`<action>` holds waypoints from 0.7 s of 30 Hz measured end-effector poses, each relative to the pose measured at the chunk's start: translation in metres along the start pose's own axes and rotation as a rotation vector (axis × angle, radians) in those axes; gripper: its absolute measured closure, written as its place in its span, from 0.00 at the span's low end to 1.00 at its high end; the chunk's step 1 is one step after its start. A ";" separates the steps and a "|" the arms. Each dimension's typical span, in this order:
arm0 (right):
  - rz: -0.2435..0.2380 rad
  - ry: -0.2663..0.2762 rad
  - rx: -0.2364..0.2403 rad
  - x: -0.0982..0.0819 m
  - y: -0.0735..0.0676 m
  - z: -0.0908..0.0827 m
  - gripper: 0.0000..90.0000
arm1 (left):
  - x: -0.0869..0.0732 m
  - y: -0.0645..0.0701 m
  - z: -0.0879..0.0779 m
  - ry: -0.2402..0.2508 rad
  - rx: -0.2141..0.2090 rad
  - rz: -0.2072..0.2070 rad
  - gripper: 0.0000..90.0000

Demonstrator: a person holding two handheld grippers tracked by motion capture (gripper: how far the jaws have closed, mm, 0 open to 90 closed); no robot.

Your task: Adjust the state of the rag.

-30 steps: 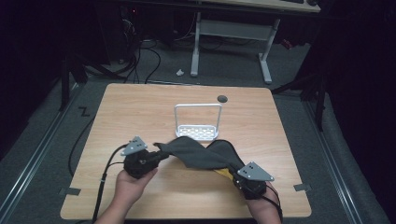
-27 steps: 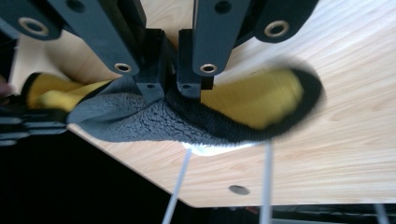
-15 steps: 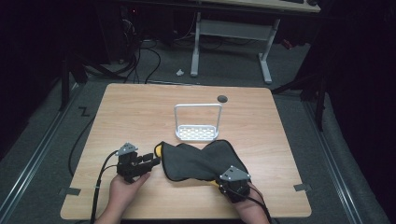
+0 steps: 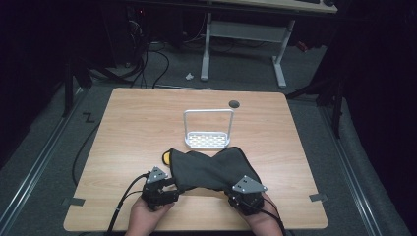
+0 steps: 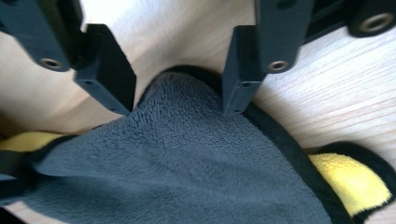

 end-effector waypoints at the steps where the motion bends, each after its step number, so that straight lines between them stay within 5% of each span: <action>1: 0.002 0.002 0.003 0.000 0.000 0.000 0.77 | 0.001 0.000 0.002 -0.001 0.005 -0.006 0.74; 4: 0.007 0.021 0.008 0.001 0.002 -0.004 0.76 | 0.003 -0.002 -0.001 0.014 -0.001 -0.001 0.90; 11: 0.048 0.064 -0.042 -0.001 0.016 -0.014 0.78 | -0.010 -0.023 -0.052 0.028 0.014 -0.009 0.89; 17: 0.076 0.010 -0.068 -0.002 0.035 0.008 0.84 | -0.027 -0.044 -0.086 0.045 0.038 -0.057 0.88; 21: 0.120 -0.023 -0.070 0.015 0.051 0.033 0.69 | -0.038 -0.054 -0.096 0.057 0.029 -0.094 0.88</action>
Point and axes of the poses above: each handheld gripper's, and its own axes: z roughly forward along the jaws, x roughly out of its top, y roughly to its right, the point moved 1 cm from there along z, roughly forward along the jaws, and after that the axes turned 4 degrees about -y, right-handed, at the moved point
